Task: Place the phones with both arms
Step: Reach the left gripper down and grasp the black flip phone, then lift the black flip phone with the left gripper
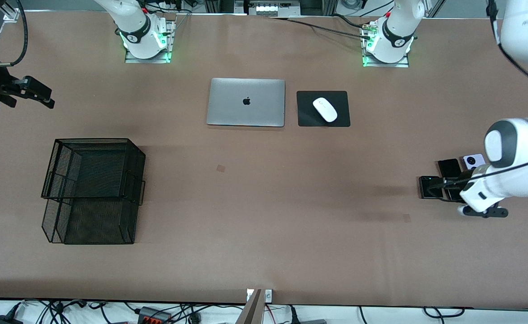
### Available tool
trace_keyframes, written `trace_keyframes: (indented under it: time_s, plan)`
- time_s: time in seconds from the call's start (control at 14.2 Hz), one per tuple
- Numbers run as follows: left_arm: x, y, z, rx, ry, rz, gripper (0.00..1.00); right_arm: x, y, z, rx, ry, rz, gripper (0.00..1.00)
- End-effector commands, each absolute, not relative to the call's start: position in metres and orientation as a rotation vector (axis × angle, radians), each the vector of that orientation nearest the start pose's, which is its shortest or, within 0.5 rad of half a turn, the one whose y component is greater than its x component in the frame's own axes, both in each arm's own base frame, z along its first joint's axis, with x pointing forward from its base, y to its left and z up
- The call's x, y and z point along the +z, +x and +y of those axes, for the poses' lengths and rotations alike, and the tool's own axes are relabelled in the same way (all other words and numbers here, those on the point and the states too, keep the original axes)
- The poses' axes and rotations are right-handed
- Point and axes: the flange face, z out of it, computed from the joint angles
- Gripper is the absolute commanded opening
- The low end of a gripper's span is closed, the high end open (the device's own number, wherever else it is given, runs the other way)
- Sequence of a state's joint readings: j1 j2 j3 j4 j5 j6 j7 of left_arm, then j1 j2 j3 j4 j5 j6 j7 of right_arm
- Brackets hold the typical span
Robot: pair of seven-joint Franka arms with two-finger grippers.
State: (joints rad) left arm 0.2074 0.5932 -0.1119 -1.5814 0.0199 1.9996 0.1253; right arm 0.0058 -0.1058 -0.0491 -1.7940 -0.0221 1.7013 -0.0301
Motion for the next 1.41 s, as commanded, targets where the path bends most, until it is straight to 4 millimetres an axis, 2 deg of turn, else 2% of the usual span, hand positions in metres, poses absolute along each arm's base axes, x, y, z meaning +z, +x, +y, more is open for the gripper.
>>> trace_keyframes:
  time_s: [0.0,0.14,0.49,0.77,1.34]
  plan:
    - [0.255,0.672,0.087,0.251,-3.190,0.120,1.00,0.589,0.524,-0.026,-0.054,-3.159,-0.008,1.00]
    - [0.236,0.672,0.092,0.250,-3.198,0.166,1.00,0.588,0.524,-0.026,-0.047,-3.159,-0.008,1.00]
    - [0.200,0.670,0.106,0.261,-3.212,0.124,1.00,0.587,0.521,-0.027,-0.023,-3.158,-0.003,1.00]
    - [0.184,0.662,0.118,0.307,-3.223,0.088,1.00,0.588,0.522,-0.026,-0.030,-3.159,-0.005,1.00]
    - [0.167,0.652,0.112,0.361,-3.225,0.094,1.00,0.587,0.523,-0.027,-0.028,-3.159,-0.003,1.00]
